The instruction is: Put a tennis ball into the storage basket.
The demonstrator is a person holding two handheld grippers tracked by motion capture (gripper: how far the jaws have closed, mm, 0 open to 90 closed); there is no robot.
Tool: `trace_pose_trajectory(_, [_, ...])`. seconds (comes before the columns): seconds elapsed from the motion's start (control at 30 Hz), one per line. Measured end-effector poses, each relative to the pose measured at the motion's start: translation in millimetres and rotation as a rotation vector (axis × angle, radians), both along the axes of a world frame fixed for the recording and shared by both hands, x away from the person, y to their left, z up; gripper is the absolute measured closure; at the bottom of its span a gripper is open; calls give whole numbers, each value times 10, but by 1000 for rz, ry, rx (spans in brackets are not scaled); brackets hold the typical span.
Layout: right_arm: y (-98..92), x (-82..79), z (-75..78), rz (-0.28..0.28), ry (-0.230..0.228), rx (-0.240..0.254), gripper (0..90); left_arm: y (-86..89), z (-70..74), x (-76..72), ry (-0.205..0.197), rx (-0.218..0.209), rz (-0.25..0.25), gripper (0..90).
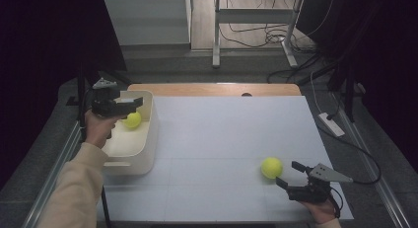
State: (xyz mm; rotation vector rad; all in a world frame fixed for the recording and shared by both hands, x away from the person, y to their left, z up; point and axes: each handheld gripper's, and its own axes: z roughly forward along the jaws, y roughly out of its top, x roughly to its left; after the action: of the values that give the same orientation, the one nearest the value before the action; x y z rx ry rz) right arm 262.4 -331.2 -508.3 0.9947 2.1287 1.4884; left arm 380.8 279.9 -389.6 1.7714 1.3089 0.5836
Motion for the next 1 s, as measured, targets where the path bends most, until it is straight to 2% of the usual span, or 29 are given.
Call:
trace_pose_trajectory(0.1, [-9, -4, 4, -2, 2, 5, 101, -95, 35, -60, -27, -9, -45, 76])
trace_pose_trajectory(0.37, [-17, 8, 8, -7, 3, 21, 101, -208, 62, -168, -57, -41, -110, 77])
trace_pose_trajectory(0.43, [5, 33, 4, -5, 2, 18, 101, -252, 59, -226, -69, -48, -140, 78])
trace_pose_trajectory(0.57, [31, 51, 1, 3, 3, 11, 101, -296, 68, -297, -84, -57, -167, 79])
trace_pose_trajectory(0.8, [62, 49, 15, 13, -12, 9, 101, -398, 90, -370, -103, -68, -213, 82])
trace_pose_trajectory(1.0, [50, 39, 20, 13, -16, 12, 101, -534, 110, -366, -108, -85, -259, 82])
